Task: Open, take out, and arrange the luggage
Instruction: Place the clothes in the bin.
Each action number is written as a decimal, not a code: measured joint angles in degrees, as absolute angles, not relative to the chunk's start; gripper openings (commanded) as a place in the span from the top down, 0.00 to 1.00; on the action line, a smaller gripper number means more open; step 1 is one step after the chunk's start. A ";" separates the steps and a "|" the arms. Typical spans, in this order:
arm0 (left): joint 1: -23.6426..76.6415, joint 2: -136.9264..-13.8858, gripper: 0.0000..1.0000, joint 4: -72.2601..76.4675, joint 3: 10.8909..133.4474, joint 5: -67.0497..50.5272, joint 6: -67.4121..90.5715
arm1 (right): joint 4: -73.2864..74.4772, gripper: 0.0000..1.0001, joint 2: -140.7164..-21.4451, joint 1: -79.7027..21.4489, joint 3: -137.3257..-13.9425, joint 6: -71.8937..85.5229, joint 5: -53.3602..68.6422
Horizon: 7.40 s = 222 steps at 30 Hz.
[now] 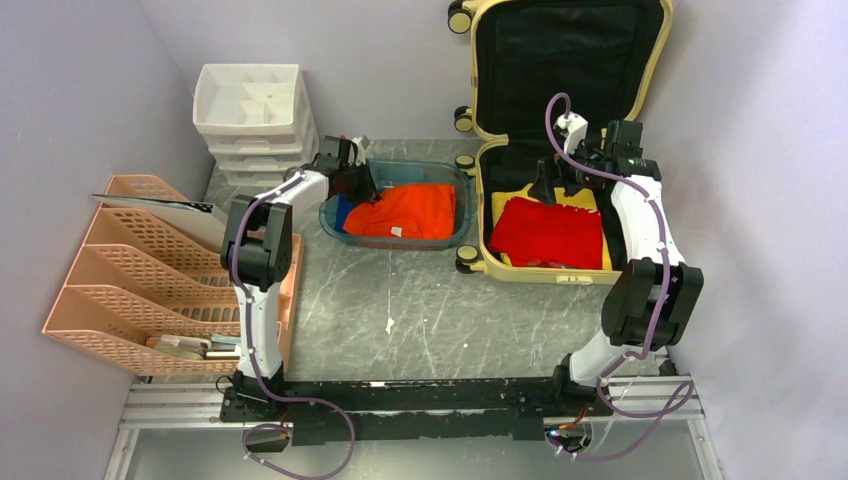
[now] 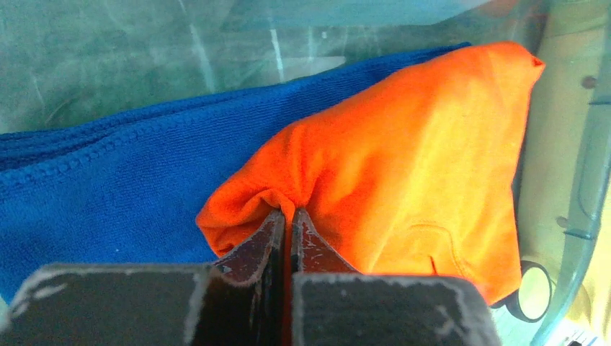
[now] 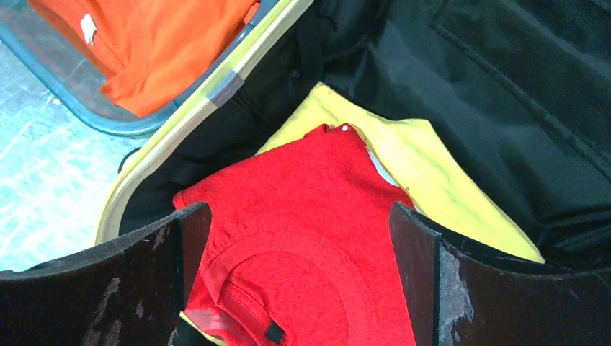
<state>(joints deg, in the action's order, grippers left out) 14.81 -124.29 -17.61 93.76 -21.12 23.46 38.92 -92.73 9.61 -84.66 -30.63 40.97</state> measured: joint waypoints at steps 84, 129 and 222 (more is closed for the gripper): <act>17.52 -112.99 0.46 -38.57 83.00 -17.87 -104.16 | 40.66 0.00 -92.40 -7.60 -83.18 -39.03 33.45; 17.85 -128.20 0.79 -76.25 113.51 -30.22 -98.80 | 40.18 0.00 -92.01 -7.57 -82.30 -39.31 31.90; 10.02 -120.57 0.03 -24.40 94.72 -32.62 -6.11 | 74.54 1.00 -134.19 -30.13 -121.23 -71.61 21.26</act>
<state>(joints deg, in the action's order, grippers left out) 10.02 -120.57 -24.40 94.72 -32.62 -6.11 74.54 -134.19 -30.13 -121.23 -71.61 21.26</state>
